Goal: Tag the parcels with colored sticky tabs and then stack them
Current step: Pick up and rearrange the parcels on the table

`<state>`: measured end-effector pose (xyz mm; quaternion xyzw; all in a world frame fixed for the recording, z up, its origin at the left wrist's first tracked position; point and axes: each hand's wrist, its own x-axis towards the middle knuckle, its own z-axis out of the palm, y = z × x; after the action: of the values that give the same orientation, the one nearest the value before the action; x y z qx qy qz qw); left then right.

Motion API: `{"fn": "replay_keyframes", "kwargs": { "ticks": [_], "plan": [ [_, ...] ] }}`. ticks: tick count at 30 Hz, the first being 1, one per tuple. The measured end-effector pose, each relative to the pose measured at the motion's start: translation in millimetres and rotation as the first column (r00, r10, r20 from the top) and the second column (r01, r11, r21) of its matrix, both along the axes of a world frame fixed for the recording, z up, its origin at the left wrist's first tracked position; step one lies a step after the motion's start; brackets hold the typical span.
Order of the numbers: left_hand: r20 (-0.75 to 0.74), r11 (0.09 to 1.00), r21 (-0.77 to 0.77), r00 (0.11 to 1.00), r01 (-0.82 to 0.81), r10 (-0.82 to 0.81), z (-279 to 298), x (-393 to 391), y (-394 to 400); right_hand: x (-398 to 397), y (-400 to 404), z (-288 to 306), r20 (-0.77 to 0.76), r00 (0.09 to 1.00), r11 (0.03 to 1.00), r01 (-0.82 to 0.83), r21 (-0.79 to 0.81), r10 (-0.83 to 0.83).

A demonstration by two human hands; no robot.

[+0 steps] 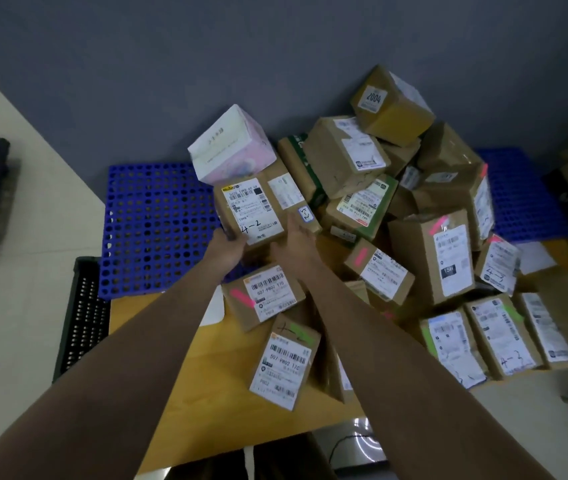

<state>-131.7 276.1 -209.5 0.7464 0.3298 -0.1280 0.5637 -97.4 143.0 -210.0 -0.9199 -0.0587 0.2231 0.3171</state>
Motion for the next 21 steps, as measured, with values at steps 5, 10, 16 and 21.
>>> {"fn": "replay_keyframes", "kwargs": {
  "ticks": [5, 10, 16, 21],
  "plan": [
    [0.003, 0.994, -0.03, 0.994, -0.105, 0.106, -11.8, -2.0, -8.1, -8.0, -13.3, -4.1, -0.058, 0.998, 0.997, -0.026, 0.07, 0.03],
    [-0.047, 0.988, 0.137, 0.995, -0.076, 0.083, -19.3, -7.6, -5.1, -21.7, -29.6, -3.4, -0.037, 0.99, 0.975, -0.131, 0.178, 0.14],
    [0.061, 0.788, 0.604, 0.979, 0.121, -0.197, 2.9, -17.3, -55.0, -33.9, -97.1, 0.2, 0.179, 0.984, 0.962, -0.063, 0.265, 0.015],
    [0.025, 0.725, 0.567, 0.871, 0.391, -0.49, 3.6, -30.0, -110.7, -58.5, -169.4, -16.3, 0.313, 0.949, 0.999, 0.045, 0.02, -0.049]
  ]
}}
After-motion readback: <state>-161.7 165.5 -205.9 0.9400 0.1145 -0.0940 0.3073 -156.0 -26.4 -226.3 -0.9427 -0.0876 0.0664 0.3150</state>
